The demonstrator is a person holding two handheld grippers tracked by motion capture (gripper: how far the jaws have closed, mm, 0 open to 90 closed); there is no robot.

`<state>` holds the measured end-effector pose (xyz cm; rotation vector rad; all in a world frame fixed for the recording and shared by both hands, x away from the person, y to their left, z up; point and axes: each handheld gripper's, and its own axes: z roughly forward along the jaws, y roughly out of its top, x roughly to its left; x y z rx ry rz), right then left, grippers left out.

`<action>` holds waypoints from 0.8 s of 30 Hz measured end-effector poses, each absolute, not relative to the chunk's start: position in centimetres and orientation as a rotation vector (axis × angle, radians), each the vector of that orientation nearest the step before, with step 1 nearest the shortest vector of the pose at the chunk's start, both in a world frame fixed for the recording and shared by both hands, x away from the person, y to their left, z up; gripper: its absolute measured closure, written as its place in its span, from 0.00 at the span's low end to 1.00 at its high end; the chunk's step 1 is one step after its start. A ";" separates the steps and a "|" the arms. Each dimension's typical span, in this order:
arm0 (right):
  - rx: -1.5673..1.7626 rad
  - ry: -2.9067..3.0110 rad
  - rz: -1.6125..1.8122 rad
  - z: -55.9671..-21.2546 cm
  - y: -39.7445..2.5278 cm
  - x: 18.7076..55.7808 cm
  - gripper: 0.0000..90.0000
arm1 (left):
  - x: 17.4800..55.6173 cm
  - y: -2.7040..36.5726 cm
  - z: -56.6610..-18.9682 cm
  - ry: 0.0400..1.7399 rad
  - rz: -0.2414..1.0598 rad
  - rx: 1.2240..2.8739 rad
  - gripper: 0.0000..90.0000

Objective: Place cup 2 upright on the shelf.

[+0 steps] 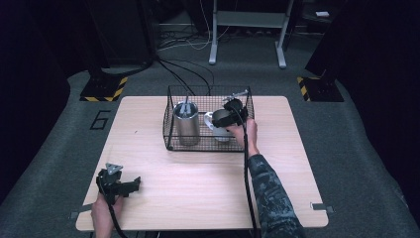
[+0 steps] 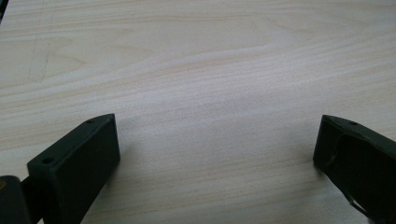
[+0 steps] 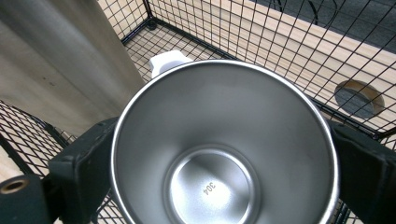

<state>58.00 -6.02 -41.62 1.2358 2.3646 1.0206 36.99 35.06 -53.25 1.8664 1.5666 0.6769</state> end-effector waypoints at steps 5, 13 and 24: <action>1.245 2.373 1.026 -42.0 -6.0 57.9 0.06 | 37.0 35.1 -53.2 1.568 0.675 1.871 0.00; 1.265 2.367 0.988 -42.8 -6.2 58.1 0.06 | 37.0 35.1 -53.2 1.568 0.674 1.871 0.00; 1.288 2.350 0.948 -43.2 -6.2 58.1 0.06 | 37.0 35.1 -53.2 1.568 0.676 1.870 0.01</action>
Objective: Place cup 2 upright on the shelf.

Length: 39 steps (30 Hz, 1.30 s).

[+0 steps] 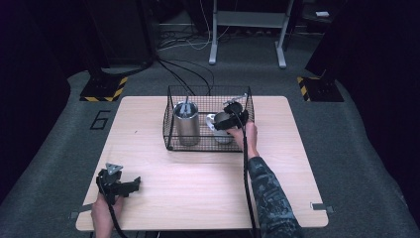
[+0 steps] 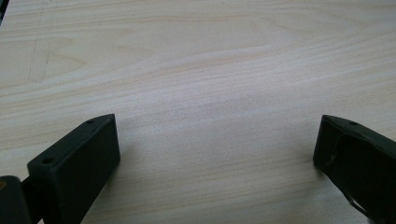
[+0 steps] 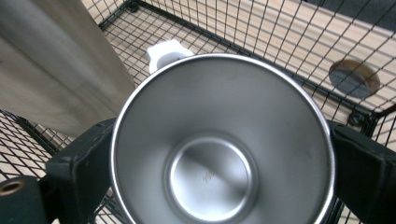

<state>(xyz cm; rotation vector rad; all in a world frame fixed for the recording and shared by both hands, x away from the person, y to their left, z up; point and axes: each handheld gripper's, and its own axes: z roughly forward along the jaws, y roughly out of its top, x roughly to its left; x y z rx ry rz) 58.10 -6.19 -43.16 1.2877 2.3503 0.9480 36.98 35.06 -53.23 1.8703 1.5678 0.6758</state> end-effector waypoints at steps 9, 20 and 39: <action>1.290 2.418 0.877 -42.9 -5.7 57.7 0.00 | 37.0 35.1 -53.2 1.568 0.676 1.871 0.00; 1.249 2.369 0.971 -40.9 -6.6 56.5 0.00 | 37.0 35.1 -53.2 1.568 0.676 1.870 0.01; 1.048 2.351 0.994 -37.5 -9.4 48.6 0.00 | 37.0 35.1 -53.2 1.568 0.675 1.871 0.01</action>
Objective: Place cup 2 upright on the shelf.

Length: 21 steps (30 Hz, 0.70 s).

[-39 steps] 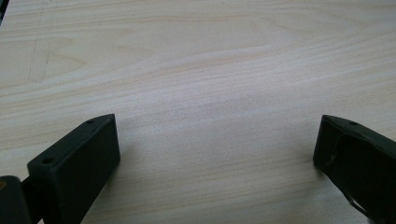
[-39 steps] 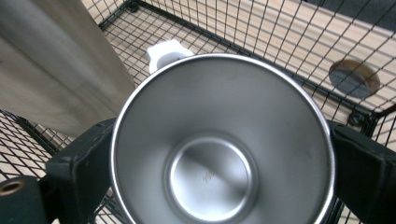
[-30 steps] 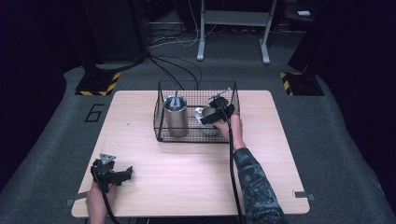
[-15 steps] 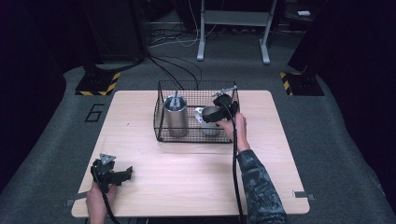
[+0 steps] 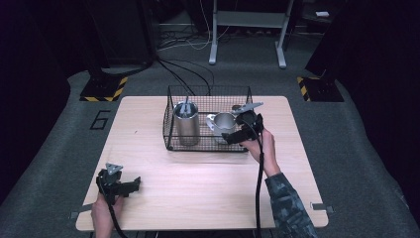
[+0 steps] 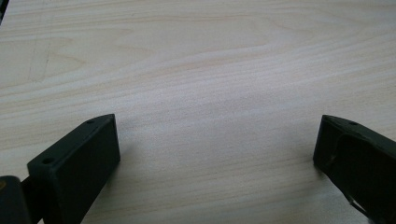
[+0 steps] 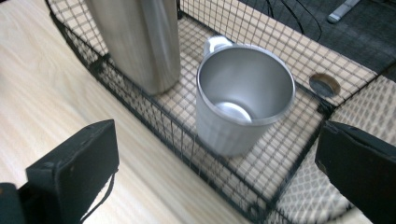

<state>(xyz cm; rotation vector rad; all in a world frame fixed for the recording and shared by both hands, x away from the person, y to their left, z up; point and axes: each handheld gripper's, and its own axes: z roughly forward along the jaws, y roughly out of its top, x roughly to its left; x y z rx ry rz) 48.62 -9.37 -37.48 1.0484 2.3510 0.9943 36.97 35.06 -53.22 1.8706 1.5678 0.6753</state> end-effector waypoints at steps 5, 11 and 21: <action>1.064 2.338 1.008 -38.5 -11.4 46.5 0.00 | 37.0 35.1 -53.2 1.568 0.676 1.871 0.01; 1.119 2.312 0.996 -40.8 -14.5 44.7 0.00 | 37.0 35.1 -53.2 1.568 0.676 1.870 0.01; 1.309 2.197 0.910 -47.1 -19.3 41.4 0.00 | 37.0 35.0 -53.2 1.569 0.676 1.870 0.01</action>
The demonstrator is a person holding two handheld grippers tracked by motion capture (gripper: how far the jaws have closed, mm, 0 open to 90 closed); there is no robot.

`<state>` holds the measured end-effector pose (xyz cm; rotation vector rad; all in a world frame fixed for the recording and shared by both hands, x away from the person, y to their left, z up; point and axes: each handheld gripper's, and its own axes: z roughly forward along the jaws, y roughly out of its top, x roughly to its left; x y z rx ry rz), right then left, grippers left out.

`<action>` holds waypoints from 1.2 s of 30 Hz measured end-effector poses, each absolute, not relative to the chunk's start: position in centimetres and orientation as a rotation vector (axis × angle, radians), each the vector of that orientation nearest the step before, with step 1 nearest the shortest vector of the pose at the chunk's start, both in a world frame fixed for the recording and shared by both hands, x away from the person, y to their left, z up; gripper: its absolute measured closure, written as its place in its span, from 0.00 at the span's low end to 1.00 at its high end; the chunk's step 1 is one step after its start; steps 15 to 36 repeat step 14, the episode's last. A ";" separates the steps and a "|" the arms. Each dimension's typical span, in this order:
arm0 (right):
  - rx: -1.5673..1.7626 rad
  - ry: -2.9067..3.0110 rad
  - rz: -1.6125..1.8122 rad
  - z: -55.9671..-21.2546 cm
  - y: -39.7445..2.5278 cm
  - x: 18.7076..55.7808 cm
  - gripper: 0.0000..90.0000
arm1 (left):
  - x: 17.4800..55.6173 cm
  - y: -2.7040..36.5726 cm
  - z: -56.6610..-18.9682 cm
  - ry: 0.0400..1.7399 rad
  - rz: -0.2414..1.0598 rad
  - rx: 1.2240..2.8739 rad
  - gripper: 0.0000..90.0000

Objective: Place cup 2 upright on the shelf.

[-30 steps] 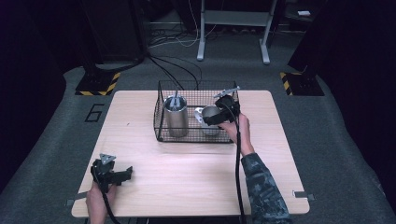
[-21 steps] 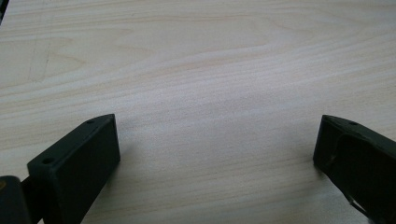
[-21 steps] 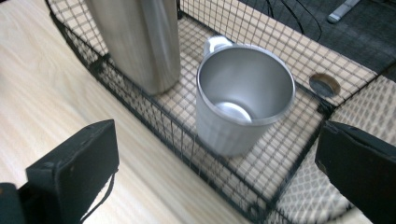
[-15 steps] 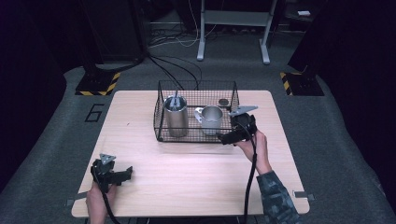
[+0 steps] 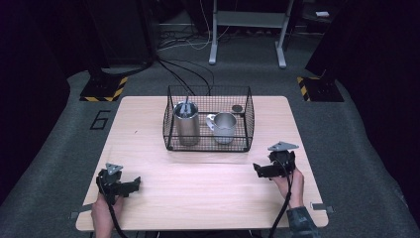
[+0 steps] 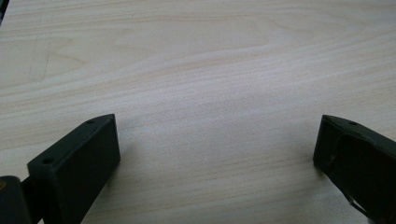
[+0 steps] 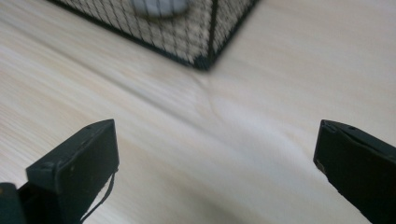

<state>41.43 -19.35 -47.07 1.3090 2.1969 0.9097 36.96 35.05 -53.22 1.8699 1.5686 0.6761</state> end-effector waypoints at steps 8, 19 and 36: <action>1.350 2.115 0.927 -51.4 -22.2 39.0 0.00 | 37.0 35.0 -53.2 1.569 0.676 1.870 0.00; 1.395 2.092 0.881 -53.0 -23.5 38.5 0.00 | 37.0 35.0 -53.2 1.569 0.676 1.870 0.00; 1.395 2.092 0.881 -53.0 -23.5 38.5 0.00 | 37.0 35.0 -53.2 1.569 0.676 1.870 0.00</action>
